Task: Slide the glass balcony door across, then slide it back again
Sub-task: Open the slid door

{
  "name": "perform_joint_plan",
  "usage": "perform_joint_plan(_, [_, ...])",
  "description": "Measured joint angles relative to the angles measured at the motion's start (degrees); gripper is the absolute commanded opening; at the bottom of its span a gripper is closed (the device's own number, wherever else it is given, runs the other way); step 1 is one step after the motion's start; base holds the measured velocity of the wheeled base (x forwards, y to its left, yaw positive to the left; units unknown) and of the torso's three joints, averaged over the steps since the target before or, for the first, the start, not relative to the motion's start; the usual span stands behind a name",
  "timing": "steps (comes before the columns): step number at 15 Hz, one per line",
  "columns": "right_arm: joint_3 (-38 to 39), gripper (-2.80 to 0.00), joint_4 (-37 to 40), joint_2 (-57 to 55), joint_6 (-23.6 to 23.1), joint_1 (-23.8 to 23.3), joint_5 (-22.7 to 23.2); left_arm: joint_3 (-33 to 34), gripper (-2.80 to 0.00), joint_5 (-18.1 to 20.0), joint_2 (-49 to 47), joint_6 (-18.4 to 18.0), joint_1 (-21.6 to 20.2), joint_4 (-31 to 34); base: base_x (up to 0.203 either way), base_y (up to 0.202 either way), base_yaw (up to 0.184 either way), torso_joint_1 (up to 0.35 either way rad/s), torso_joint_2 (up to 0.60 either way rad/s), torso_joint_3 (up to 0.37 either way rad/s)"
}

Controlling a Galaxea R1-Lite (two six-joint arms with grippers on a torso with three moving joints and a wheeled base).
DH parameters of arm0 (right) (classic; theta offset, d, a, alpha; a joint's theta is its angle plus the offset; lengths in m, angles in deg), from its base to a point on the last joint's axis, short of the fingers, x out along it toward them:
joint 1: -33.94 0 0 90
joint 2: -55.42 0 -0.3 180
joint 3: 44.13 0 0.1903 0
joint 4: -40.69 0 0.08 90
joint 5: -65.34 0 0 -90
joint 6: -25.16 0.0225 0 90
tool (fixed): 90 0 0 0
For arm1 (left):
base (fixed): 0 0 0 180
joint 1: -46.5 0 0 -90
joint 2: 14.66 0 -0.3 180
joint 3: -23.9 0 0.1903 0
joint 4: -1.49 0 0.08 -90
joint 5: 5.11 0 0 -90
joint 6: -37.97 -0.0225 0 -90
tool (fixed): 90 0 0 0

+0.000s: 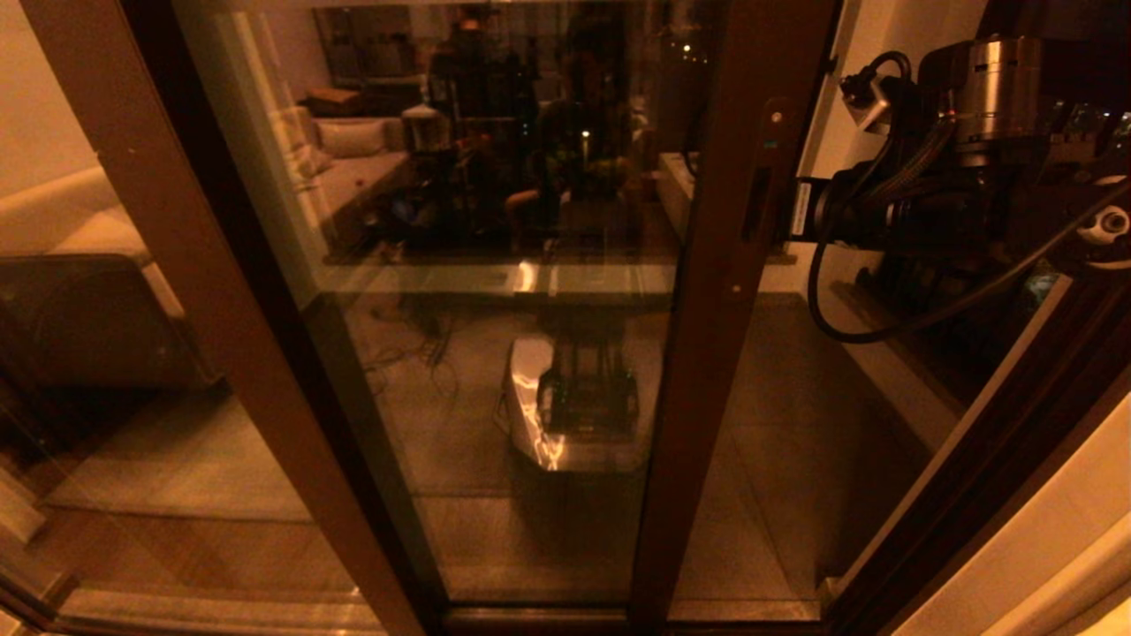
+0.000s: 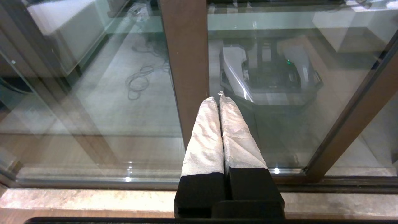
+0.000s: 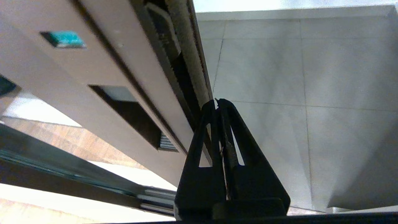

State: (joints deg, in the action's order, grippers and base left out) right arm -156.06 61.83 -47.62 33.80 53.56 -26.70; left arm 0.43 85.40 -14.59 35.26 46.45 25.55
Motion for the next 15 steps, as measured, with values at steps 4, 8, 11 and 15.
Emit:
perform_joint_plan(4, [-0.9,-2.8,0.02,-0.69,0.34,1.06,-0.08,0.0,-2.8,0.01,0.0,0.0,-0.02,-0.01,0.0,0.0,0.0,0.0,0.0,0.0])
perform_joint_plan(8, [-1.54,-2.8,0.0,-1.07,0.69,1.7,0.25,0.0,-2.8,0.01,0.0,0.0,-0.02,-0.01,0.0,0.0,0.0,0.0,0.0,0.0])
perform_joint_plan(11, [-2.41,-2.8,-0.07,-1.57,1.1,3.01,-0.86,0.0,-2.8,0.0,0.0,0.02,0.0,0.0,0.0,0.0,0.0,0.0,0.0,0.0])
perform_joint_plan(15, [-2.89,-2.8,-0.33,-2.2,1.17,4.35,-0.94,0.0,-2.8,0.01,0.0,0.0,0.0,-0.01,0.0,0.0,0.0,0.0,0.0,0.0])
